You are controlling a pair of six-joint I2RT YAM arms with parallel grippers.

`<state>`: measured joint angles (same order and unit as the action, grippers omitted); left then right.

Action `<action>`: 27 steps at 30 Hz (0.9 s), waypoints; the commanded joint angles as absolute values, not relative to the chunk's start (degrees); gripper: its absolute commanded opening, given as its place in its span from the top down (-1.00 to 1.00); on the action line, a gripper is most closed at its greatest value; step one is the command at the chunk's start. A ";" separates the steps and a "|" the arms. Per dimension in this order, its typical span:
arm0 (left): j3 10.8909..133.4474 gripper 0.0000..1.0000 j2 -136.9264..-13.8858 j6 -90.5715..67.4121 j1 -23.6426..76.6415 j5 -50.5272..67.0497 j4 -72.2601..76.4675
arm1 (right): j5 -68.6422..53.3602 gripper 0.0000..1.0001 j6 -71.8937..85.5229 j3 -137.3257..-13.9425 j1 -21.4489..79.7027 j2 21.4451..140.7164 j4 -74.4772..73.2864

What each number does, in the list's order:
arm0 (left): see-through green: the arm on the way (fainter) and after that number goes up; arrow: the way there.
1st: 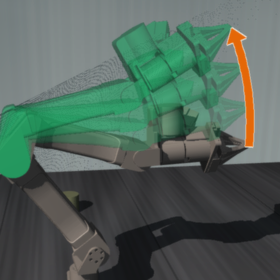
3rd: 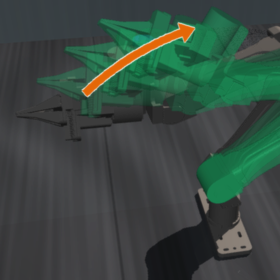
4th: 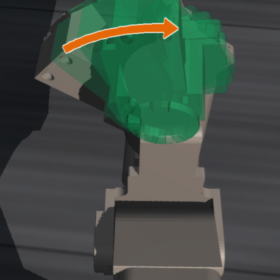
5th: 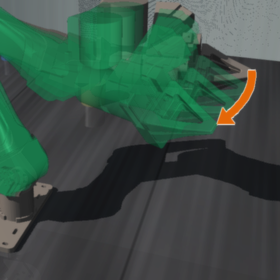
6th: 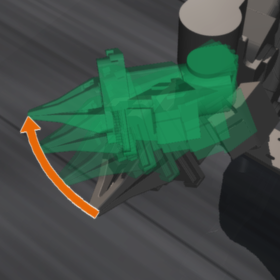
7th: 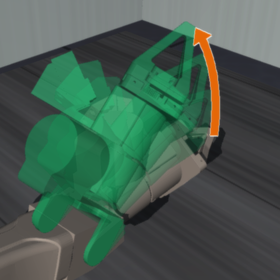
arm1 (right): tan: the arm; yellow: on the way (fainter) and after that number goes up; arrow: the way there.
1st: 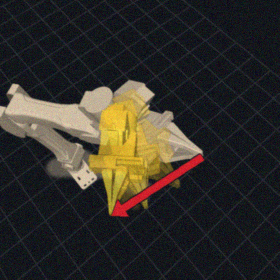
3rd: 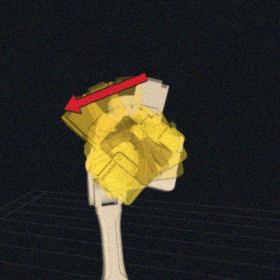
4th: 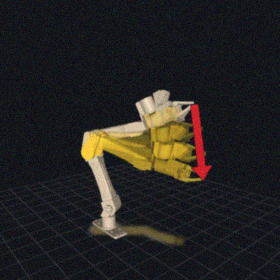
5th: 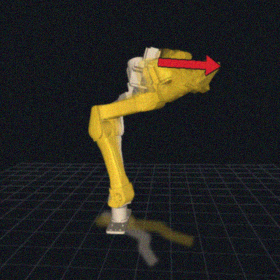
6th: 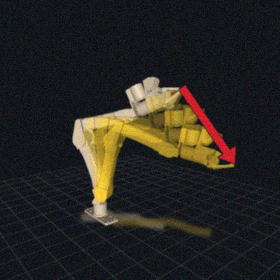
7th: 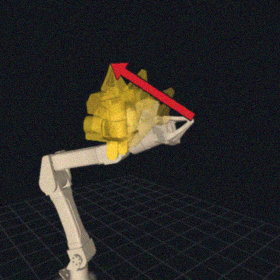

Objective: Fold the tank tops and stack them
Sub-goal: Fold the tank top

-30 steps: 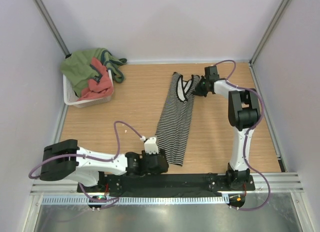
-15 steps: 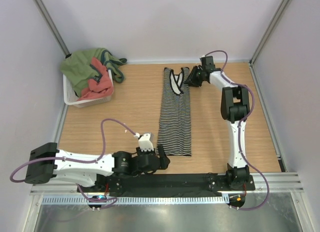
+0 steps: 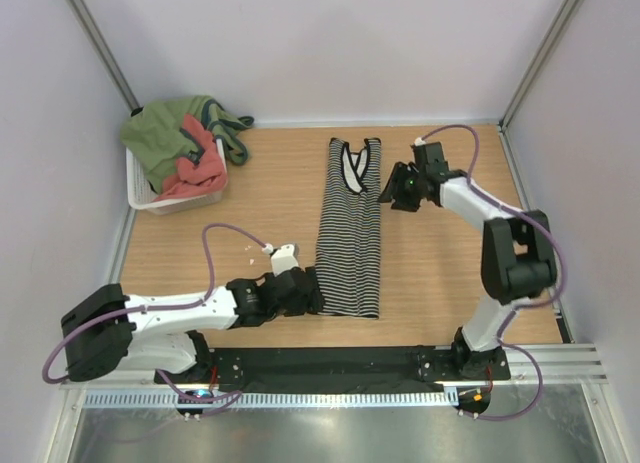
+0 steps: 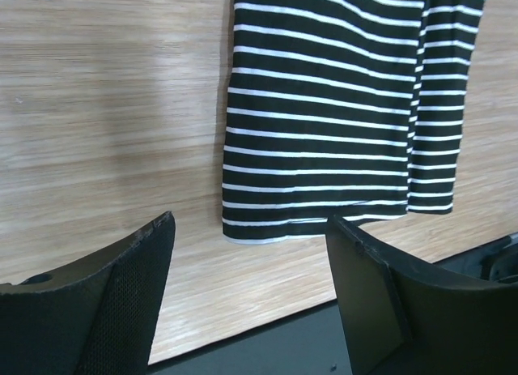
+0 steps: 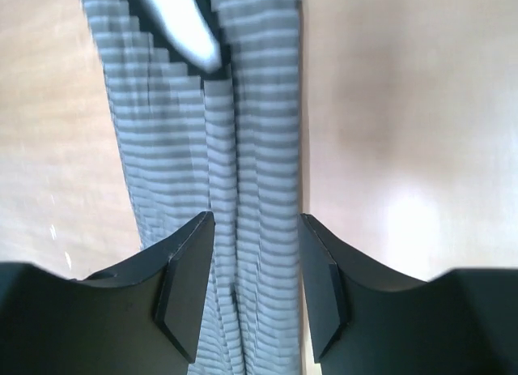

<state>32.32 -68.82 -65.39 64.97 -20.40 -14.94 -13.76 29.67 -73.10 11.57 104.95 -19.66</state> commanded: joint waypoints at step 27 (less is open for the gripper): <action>34.98 -0.06 -77.43 -61.79 63.37 -16.35 -9.49 | -5.72 0.06 50.62 -26.19 42.35 59.60 -21.88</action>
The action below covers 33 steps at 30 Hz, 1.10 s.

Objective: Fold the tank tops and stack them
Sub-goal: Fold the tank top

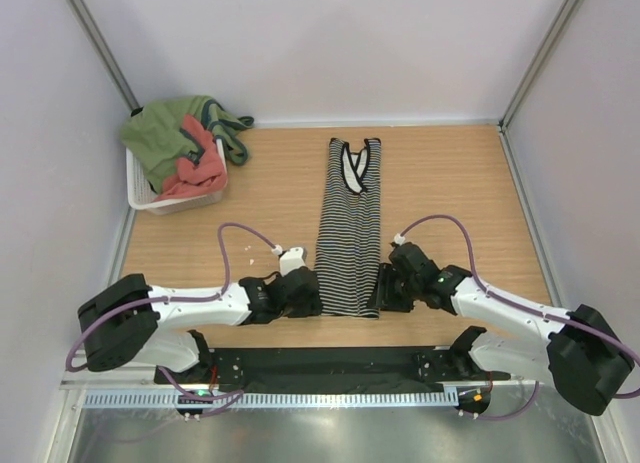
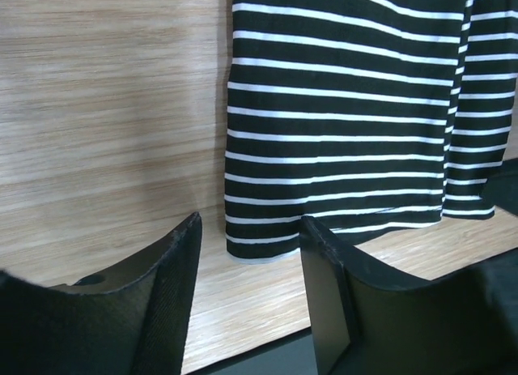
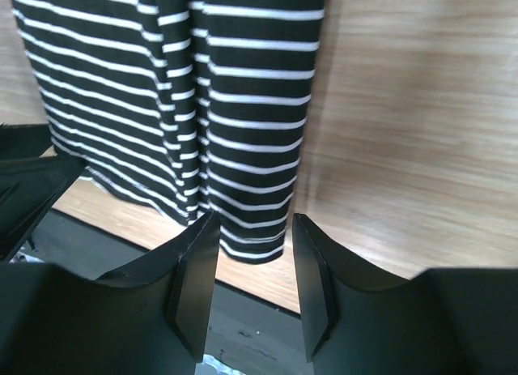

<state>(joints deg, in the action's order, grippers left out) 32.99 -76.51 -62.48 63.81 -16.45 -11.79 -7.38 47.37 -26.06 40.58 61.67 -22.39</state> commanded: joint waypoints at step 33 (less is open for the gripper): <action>47.81 1.00 -77.96 -57.13 56.17 -7.38 -15.99 | 12.04 0.97 40.36 -47.63 42.98 63.45 -37.97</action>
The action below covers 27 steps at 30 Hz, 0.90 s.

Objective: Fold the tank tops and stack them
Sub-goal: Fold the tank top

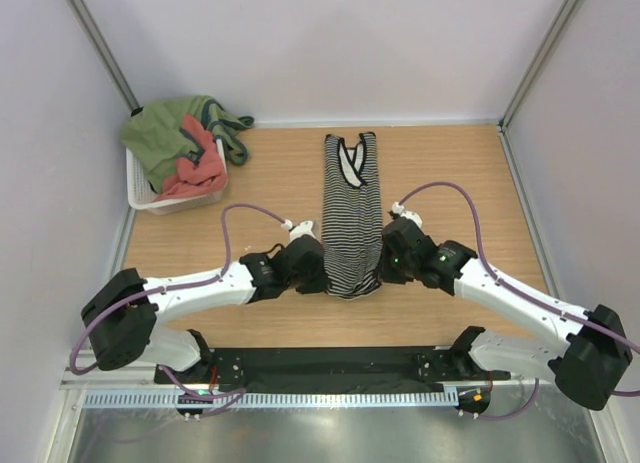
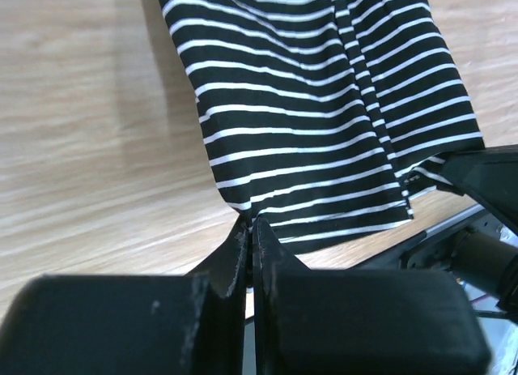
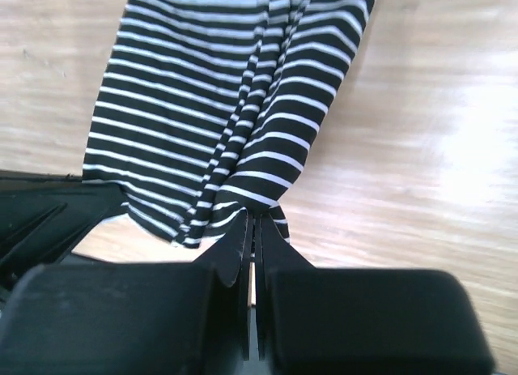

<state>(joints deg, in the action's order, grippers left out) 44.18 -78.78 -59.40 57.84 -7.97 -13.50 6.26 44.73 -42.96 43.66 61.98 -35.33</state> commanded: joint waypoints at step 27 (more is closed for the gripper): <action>77.23 1.00 -93.33 -46.41 38.06 -0.18 -24.69 | 0.97 0.98 26.11 -72.84 21.80 85.25 -34.45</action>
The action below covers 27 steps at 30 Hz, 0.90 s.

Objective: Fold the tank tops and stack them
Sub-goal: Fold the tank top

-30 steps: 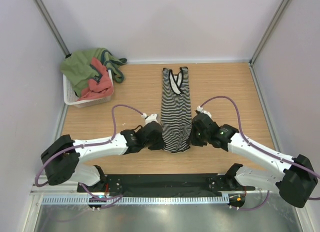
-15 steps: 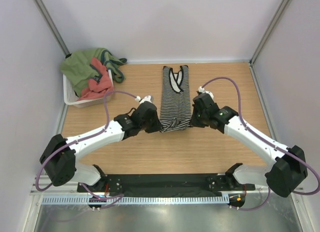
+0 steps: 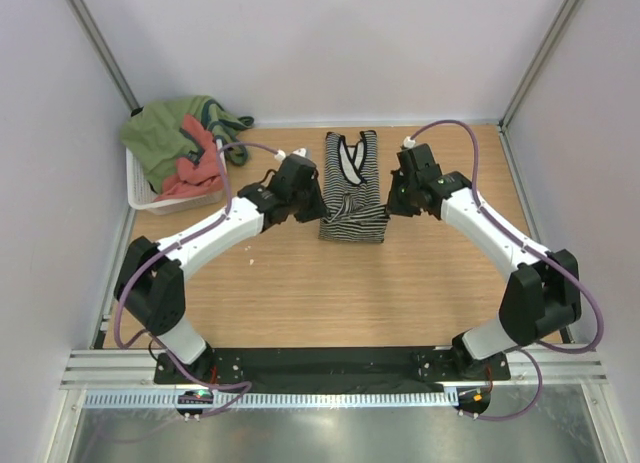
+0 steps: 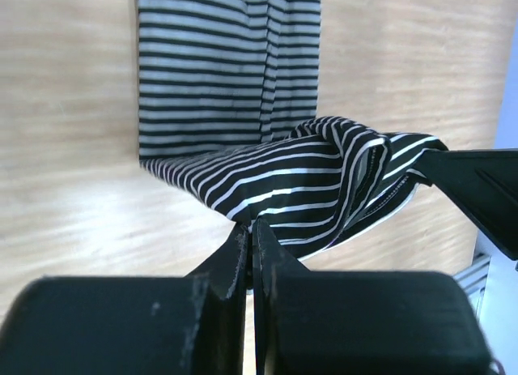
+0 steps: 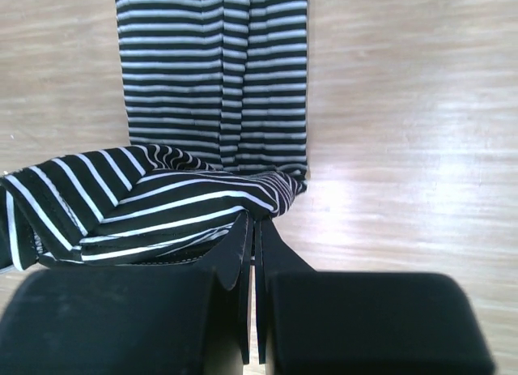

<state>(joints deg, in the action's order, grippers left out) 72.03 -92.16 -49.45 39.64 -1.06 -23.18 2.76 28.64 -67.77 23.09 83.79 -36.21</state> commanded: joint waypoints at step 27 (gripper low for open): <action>96.68 1.00 -114.78 -43.68 29.45 9.75 -24.79 | -3.87 0.96 26.01 -92.90 16.61 107.40 -36.12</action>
